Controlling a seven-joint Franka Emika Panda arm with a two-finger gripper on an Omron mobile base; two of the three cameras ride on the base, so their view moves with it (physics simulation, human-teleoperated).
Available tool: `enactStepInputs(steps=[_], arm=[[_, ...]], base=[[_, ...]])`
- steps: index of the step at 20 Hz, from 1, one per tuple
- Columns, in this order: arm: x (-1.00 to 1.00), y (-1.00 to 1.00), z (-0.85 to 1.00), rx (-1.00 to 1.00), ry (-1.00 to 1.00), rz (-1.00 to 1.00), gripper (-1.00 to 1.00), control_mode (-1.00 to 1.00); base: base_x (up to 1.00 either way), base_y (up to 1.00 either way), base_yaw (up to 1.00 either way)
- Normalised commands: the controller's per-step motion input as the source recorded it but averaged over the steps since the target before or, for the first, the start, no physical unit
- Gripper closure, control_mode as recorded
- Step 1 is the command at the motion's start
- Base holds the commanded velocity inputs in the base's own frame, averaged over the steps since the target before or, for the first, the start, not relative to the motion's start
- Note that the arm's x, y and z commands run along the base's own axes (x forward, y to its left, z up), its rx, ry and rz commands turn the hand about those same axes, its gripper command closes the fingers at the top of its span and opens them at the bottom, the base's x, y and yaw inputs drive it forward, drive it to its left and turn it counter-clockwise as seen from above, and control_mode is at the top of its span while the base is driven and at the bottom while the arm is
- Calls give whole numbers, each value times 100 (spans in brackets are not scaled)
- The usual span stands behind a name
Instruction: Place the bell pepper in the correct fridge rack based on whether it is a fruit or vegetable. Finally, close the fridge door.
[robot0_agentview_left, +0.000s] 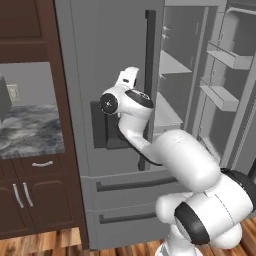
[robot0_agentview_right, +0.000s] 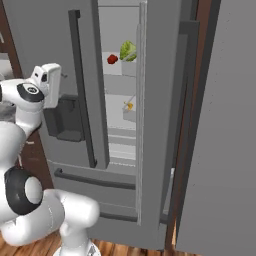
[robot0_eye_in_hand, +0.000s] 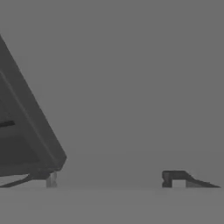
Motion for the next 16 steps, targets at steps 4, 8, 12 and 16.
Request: enactStepInputs(steps=[4, 8, 12, 16], arm=[[-99, 0, 0, 8, -13, 4, -100, -100], [-98, -33, -3, 34, -1, 5, -100, -100], [-100, -68, 38, 56, -3, -13, -100, -100], [-100, -90, 45, 63, 0, -14, -100, -100]], base=[[0, 0, 0], [0, 0, 0], [0, 0, 0], [0, 0, 0]])
